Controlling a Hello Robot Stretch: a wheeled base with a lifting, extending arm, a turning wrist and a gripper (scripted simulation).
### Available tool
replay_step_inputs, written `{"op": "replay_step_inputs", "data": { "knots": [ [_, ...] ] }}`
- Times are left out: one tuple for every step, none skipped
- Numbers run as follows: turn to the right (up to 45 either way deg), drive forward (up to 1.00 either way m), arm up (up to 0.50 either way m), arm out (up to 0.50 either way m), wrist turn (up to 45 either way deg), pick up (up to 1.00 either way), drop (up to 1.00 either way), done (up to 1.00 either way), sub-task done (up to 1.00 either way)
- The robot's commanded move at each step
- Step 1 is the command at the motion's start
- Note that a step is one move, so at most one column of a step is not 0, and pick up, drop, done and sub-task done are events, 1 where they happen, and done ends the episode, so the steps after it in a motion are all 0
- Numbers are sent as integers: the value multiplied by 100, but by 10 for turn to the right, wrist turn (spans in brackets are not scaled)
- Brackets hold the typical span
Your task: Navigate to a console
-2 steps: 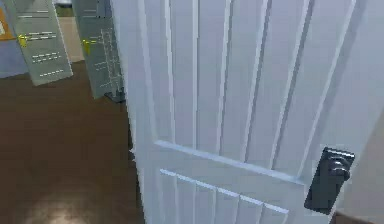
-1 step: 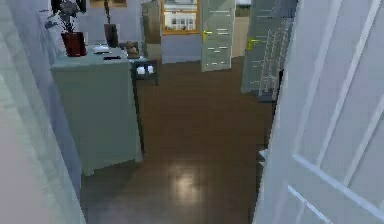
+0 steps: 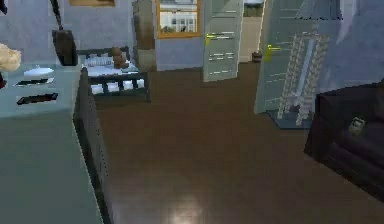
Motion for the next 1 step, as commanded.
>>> {"op": "replay_step_inputs", "data": {
  "knots": [
    [-330, 0, 0, 0, 0, 0, 0, 0, 0]
  ]
}}
